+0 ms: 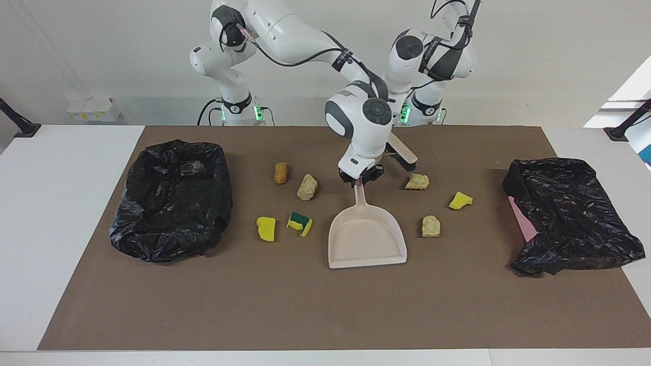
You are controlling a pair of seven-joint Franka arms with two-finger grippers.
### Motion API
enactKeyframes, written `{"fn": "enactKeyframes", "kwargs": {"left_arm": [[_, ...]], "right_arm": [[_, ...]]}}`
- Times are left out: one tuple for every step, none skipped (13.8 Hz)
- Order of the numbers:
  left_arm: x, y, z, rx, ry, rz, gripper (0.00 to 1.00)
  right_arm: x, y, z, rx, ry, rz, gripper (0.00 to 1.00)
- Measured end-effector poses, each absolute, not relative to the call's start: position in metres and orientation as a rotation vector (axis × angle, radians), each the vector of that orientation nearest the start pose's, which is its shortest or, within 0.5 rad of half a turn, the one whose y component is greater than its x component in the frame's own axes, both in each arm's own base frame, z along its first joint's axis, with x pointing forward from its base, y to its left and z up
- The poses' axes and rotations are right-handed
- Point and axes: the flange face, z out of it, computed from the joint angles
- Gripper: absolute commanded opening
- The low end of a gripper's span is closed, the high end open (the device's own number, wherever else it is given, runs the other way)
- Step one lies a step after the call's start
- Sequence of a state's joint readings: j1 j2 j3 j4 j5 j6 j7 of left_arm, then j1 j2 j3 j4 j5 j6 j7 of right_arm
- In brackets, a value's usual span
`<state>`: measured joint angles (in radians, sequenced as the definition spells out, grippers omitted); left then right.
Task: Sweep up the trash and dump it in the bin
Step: 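Grasp the beige brush handle with the left gripper and lift it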
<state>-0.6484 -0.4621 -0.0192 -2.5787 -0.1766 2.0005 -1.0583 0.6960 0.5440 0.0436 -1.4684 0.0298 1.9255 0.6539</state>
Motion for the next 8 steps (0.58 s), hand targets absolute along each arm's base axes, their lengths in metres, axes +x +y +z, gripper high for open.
{"fn": "enactKeyframes", "kwargs": {"left_arm": [[0.298, -0.237, 0.411, -3.055, -0.737, 0.293, 0.0], [0.306, -0.228, 0.412, -3.068, -0.718, 0.293, 0.0], [0.317, -0.213, 0.413, -3.085, -0.69, 0.292, 0.0], [0.33, -0.196, 0.413, -3.106, -0.652, 0.289, 0.0], [0.345, -0.178, 0.414, -3.129, -0.61, 0.284, 0.0], [0.362, -0.159, 0.415, -3.147, -0.567, 0.276, 0.0], [0.377, -0.143, 0.417, -3.154, -0.517, 0.264, 0.0], [0.392, -0.127, 0.417, -3.15, -0.465, 0.248, 0.0]], "right_arm": [[0.516, 0.465, 0.363, -3.148, -0.107, 0.145, 0.0], [0.516, 0.465, 0.37, -3.143, -0.105, 0.133, 0.0], [0.516, 0.464, 0.377, -3.137, -0.123, 0.119, 0.0], [0.517, 0.462, 0.383, -3.129, -0.177, 0.107, 0.0], [0.52, 0.458, 0.389, -3.12, -0.241, 0.097, 0.0], [0.523, 0.452, 0.394, -3.111, -0.306, 0.093, 0.0], [0.527, 0.445, 0.398, -3.106, -0.375, 0.1, 0.0], [0.531, 0.437, 0.4, -3.097, -0.46, 0.11, 0.0]]}}
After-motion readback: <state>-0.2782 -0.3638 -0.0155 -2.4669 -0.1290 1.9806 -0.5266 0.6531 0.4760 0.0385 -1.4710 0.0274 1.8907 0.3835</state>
